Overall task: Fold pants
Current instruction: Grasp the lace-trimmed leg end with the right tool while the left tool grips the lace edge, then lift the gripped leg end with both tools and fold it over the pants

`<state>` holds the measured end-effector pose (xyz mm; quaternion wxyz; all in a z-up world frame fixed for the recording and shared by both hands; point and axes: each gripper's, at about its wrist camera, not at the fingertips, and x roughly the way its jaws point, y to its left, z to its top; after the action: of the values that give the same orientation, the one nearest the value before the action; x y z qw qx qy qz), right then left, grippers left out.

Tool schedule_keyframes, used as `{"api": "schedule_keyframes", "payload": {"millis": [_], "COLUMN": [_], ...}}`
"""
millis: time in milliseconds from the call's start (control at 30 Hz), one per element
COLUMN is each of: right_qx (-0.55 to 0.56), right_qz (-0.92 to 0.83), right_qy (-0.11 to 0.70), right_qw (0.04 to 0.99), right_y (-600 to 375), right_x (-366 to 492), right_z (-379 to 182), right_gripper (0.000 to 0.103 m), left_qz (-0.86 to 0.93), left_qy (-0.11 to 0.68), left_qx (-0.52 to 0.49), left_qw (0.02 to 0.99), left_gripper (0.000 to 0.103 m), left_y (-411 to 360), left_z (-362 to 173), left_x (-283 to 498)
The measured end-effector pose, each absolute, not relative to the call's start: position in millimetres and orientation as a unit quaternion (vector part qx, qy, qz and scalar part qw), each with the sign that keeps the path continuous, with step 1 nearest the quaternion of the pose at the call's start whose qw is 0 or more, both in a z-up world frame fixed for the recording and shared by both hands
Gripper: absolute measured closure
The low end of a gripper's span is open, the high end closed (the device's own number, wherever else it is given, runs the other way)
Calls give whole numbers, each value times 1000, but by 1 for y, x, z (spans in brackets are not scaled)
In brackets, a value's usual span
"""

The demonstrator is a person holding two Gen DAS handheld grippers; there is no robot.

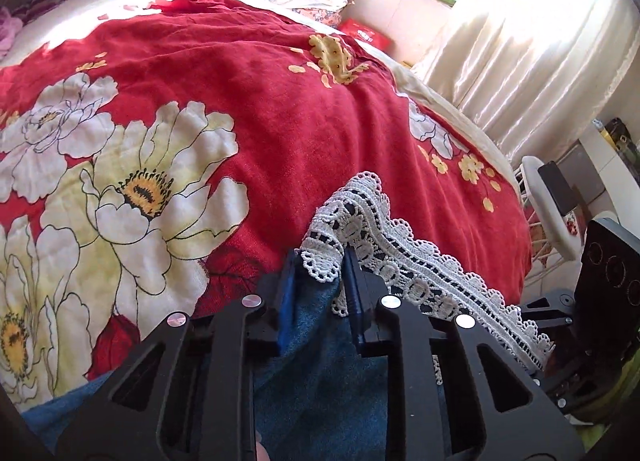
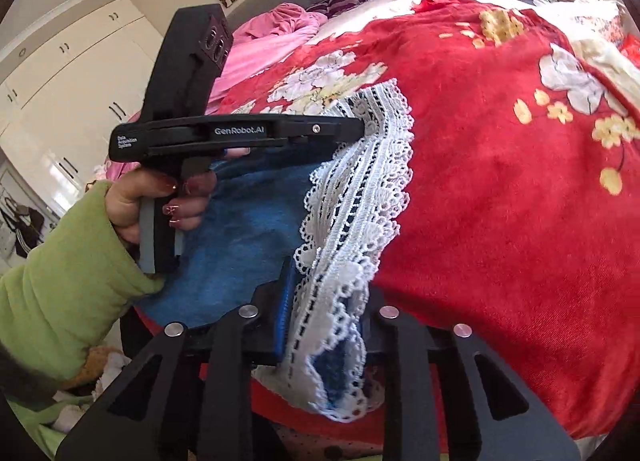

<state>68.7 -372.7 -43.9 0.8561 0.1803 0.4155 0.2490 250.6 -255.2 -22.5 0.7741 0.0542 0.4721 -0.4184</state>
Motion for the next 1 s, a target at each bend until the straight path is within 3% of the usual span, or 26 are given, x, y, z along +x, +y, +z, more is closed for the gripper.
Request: {"api": "schedule_keyframes", "payload": {"millis": [400, 667, 733, 800, 900, 1000], "right_qx": [89, 45, 31, 15, -9, -32], "right_qz": [349, 395, 389, 384, 383, 391], "right_qy": [365, 390, 403, 418, 427, 430], "right_qw": [859, 831, 828, 823, 819, 813], "right_y": [-279, -194, -178, -164, -143, -123], "right_x": [66, 92, 97, 100, 95, 88], "right_z": [30, 23, 14, 5, -3, -8], "right_gripper": [88, 88, 88, 88, 88, 87], "left_qz": [-444, -380, -359, -337, -310, -292], "left_qy": [383, 382, 393, 402, 388, 364], "left_qx": [-45, -108, -141, -173, -236, -312], "left_qw": [809, 835, 835, 834, 835, 827], "left_gripper": [93, 91, 88, 69, 53, 45], "left_y": [-161, -69, -53, -36, -1, 40], "left_z": [38, 22, 10, 2, 2, 3], "left_x": [229, 225, 230, 232, 227, 215]}}
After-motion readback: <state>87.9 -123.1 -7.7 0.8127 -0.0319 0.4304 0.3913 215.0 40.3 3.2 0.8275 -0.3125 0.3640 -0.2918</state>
